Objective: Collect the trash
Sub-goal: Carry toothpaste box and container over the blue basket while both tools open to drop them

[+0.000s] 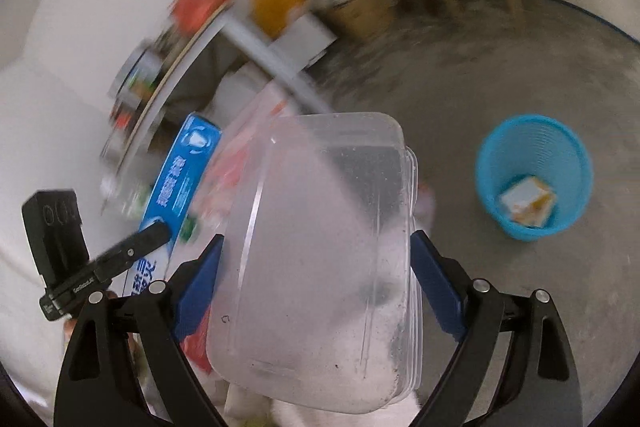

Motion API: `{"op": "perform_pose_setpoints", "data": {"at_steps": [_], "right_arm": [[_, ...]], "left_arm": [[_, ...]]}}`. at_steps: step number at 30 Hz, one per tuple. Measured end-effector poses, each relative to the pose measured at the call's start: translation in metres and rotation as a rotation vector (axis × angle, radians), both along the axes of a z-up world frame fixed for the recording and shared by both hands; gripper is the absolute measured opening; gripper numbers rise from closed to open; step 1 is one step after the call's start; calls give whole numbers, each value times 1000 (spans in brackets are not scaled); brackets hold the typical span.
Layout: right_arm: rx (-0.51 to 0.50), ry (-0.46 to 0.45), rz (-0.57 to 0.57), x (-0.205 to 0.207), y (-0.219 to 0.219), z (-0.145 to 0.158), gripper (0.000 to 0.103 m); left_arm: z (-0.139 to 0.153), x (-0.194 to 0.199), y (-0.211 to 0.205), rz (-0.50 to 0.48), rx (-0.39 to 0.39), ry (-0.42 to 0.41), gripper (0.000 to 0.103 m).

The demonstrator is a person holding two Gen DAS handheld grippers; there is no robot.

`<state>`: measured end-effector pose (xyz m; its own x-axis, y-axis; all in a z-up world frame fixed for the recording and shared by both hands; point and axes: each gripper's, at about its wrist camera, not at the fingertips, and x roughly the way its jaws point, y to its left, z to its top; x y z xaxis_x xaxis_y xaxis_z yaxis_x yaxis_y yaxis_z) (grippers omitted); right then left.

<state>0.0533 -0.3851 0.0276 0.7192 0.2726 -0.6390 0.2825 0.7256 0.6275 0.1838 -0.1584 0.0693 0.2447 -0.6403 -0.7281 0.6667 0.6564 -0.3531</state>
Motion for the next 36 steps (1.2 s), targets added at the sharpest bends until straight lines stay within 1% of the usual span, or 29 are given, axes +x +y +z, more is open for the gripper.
{"op": "perform_pose_setpoints", "data": {"at_steps": [2,4,5,6,8,9,12,13,15,16,17,19,22,24,26,29,31,36], "right_arm": [[59,18,-96,-16,-37,-13,88],[124,47,-187,-30,-73,-32,88],[155,63,-224,-35,-89,-44,88],[178,72,-248,-38,-100,-53,88],[245,102,-317,-43,-131,-80,88],[262,109,-332,-42,-139,-89,88],[340,145,-400,-35,-173,-129,89],[352,155,-412,-32,-180,-138,90],[381,176,-440,-24,-198,-159,91],[402,187,-455,-15,-210,-174,92],[420,203,-469,-7,-220,-188,92],[431,232,-499,-2,-237,-210,92],[414,290,-532,11,-251,-242,92],[426,322,-544,18,-250,-258,92],[433,332,-547,23,-249,-268,92],[425,334,-550,28,-245,-276,93],[420,331,-554,30,-246,-278,93],[398,305,-564,32,-244,-269,93]], "left_arm": [[-9,12,-38,-29,-6,62,44],[-25,25,-87,-64,12,123,44],[-32,29,-103,-74,25,140,44],[-43,33,-129,-88,52,159,44],[-61,38,-166,-120,92,180,44],[-73,41,-188,-132,117,197,44],[-102,52,-235,-146,164,246,44],[-109,57,-247,-145,169,260,44],[-123,70,-269,-135,156,295,45],[-128,75,-278,-123,145,311,46],[-134,82,-286,-112,130,330,55],[-142,88,-295,-83,115,347,65],[-148,88,-306,-71,107,350,66],[-146,83,-302,-81,96,356,68],[-142,80,-293,-100,98,340,69],[-132,75,-278,-120,108,297,70],[-125,73,-267,-121,100,290,70],[-102,70,-234,-111,73,263,70]]}}
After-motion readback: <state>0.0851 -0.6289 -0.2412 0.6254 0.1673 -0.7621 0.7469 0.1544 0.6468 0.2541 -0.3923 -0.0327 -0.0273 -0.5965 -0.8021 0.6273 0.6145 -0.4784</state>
